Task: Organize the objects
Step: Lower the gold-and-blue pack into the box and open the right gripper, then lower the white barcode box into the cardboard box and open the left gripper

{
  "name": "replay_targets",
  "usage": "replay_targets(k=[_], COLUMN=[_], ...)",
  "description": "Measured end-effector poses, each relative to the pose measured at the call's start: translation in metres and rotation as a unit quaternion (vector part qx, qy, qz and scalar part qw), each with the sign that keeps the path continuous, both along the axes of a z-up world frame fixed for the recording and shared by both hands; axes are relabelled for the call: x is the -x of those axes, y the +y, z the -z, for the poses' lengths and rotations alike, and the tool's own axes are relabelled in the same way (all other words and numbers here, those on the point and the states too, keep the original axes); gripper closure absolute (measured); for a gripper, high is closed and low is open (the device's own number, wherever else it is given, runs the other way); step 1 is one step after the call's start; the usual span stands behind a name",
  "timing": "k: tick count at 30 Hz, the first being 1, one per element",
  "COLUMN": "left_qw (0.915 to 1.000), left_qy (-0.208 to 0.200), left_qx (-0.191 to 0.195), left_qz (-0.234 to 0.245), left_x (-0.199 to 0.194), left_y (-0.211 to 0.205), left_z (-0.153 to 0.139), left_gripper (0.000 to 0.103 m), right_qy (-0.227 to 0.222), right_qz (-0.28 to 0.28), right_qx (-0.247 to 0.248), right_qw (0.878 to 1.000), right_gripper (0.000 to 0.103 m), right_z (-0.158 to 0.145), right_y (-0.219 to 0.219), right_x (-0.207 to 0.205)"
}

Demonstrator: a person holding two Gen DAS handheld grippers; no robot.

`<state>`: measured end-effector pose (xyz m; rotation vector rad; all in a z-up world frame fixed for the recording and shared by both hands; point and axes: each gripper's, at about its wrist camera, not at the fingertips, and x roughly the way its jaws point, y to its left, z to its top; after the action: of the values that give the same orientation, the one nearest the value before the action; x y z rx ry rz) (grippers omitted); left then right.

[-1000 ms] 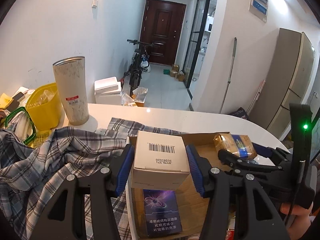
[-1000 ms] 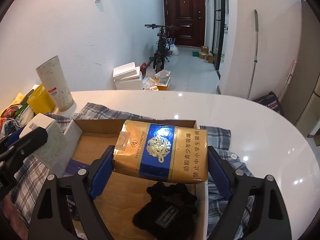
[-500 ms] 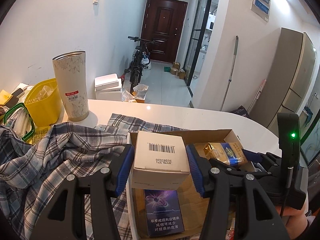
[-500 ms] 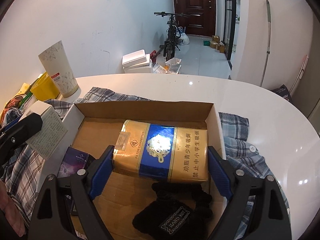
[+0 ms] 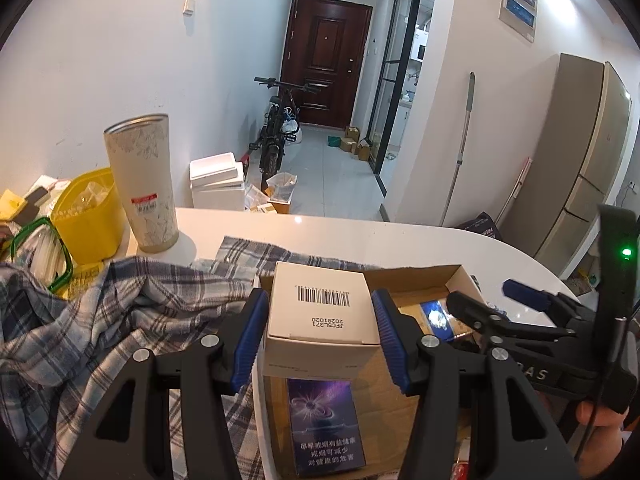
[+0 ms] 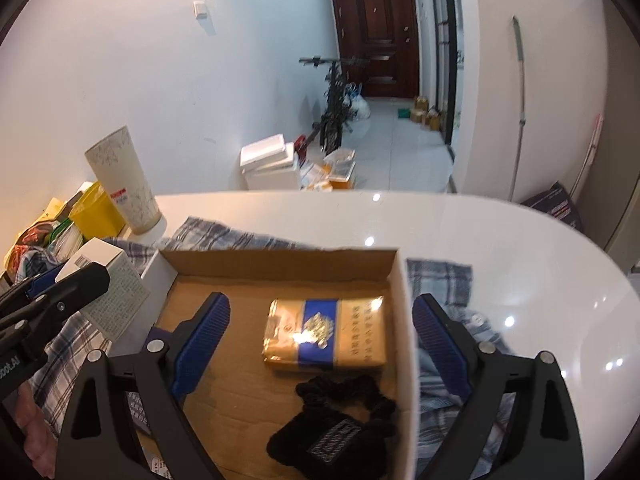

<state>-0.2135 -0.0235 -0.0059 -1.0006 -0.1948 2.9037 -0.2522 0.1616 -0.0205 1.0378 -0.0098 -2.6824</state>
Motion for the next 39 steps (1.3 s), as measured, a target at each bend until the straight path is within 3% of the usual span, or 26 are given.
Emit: replay_targets(k=[8,13,28,30,32,39], left_qw=[0.9988,0.9983,0.9962,0.9959,0.9956,0.9984], left_qy=[-0.018,-0.058,-0.083,-0.087,-0.089,-0.039], left_qx=[0.045,0.010,0.018,0.019,0.019,0.028], left_qz=[0.007,0.006,-0.017,-0.019,-0.024,-0.029], left_x=[0.032,0.053,0.061,0.061,0.060,0.027], left_y=[0.018,0.011,0.006,0.005,0.004,-0.003], left_z=[0.008,0.028,0.055,0.055,0.052,0.007], left_gripper=[0.047,0.047,0.047,0.043,0.028,0.022], right_qy=[0.020,0.014,0.021,0.026,0.029,0.040], right_qz=[0.023,0.032,0.031,0.035,0.036,0.037], right_qx=[-0.003,0.001,0.009,0.017,0.017,0.056], right_qw=[1.000,0.999,0.999,0.999,0.999,0.997], right_gripper=[0.011,0.011,0.011,0.011,0.011,0.011], right_z=[-0.007,-0.005,-0.003,-0.004,-0.007,-0.043], right_y=[0.013,0.020,0.024,0.026,0.026,0.032], right_x=[0.002,0.006,0.005,0.003,0.002,-0.021])
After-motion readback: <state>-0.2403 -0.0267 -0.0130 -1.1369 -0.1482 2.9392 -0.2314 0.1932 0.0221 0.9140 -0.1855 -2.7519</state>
